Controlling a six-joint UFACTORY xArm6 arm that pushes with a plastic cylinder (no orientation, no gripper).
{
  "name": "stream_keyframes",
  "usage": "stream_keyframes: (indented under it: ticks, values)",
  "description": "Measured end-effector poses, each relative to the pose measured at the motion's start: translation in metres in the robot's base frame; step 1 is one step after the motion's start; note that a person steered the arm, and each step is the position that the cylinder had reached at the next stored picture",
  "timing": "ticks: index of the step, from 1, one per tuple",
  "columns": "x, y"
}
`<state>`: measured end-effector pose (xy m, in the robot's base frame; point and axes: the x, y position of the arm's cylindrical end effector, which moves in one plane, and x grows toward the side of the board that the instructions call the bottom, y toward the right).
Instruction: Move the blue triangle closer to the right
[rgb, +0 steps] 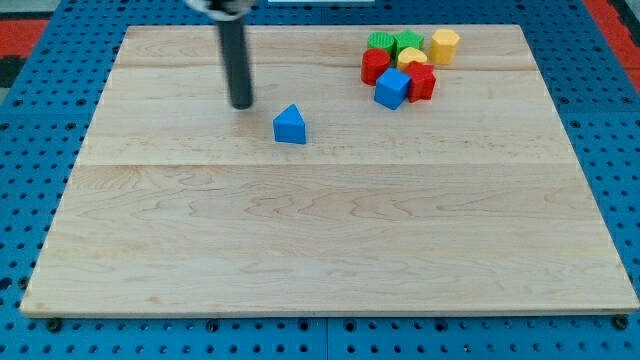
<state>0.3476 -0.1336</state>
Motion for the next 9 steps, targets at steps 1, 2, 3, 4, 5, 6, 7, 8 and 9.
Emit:
stream_keyframes:
  ticks: [1, 2, 3, 4, 5, 6, 7, 8, 9]
  values:
    - [0.066, 0.021]
    - [0.046, 0.105]
    - [-0.008, 0.124]
    - [-0.016, 0.157]
    - [-0.023, 0.155]
    - [-0.025, 0.120]
    - [-0.047, 0.135]
    - [-0.047, 0.197]
    - [-0.047, 0.179]
